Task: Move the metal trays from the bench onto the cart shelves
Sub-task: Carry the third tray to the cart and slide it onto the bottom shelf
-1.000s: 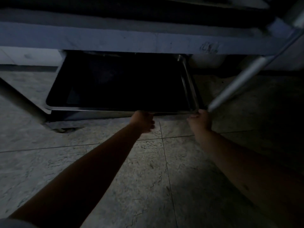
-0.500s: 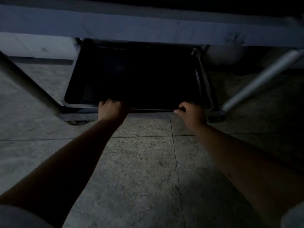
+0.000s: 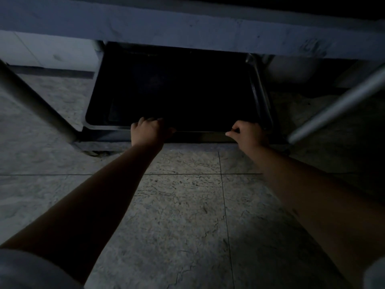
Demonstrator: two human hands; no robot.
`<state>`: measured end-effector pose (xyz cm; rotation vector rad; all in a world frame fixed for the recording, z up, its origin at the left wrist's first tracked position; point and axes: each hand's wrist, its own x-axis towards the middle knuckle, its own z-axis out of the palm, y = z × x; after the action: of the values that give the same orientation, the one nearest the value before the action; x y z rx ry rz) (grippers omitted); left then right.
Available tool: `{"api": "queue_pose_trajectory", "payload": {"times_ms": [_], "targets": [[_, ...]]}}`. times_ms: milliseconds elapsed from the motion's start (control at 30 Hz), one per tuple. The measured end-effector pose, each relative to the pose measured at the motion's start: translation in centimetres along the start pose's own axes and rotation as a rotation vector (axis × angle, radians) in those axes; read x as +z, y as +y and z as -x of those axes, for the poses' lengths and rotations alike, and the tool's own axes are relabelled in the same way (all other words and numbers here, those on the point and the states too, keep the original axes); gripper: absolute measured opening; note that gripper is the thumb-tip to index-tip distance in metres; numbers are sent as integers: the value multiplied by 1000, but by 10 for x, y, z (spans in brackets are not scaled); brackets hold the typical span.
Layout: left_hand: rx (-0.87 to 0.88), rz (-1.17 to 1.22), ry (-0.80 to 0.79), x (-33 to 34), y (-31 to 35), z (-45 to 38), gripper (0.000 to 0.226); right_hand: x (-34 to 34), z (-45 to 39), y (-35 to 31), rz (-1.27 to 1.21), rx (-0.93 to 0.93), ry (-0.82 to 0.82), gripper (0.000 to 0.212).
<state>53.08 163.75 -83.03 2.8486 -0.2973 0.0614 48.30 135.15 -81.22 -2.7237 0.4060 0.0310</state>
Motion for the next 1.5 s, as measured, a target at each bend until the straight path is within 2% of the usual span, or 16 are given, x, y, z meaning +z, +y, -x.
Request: {"api": "queue_pose_trajectory", "payload": {"times_ms": [67,133,200,300,467,600,767,900,1000,1133,1333,1500], "targets": [[19,43,-118,0,2,2,67,-3,3,-3,36,-12,-43,38],[15,19,-257,-8,7,10,101,-12,13,-11,183,-26,-176,68],[0,-3,-296,-29,17,30,109,-27,37,-22,316,-79,-270,96],[-29,-59,-348,-85,34,63,110,-69,87,-43,352,-87,-357,112],[-37,-129,-495,-242,74,117,110,-185,163,-91,320,-24,-498,116],[-54,-144,-562,-398,125,157,112,-312,229,-137,360,-84,-550,116],[-43,-183,-519,-578,193,200,107,-487,281,-203,294,-139,-539,115],[-53,-189,-427,-683,231,220,107,-592,304,-249,250,-168,-460,114],[-51,-183,-369,-735,243,225,107,-641,312,-274,277,-189,-410,120],[-25,-180,-305,-776,235,224,106,-675,316,-298,336,-198,-316,123],[55,-207,-250,-803,199,210,112,-686,320,-326,312,-176,-261,123],[87,-240,-276,-805,170,182,117,-681,308,-343,304,-144,-272,122]]}}
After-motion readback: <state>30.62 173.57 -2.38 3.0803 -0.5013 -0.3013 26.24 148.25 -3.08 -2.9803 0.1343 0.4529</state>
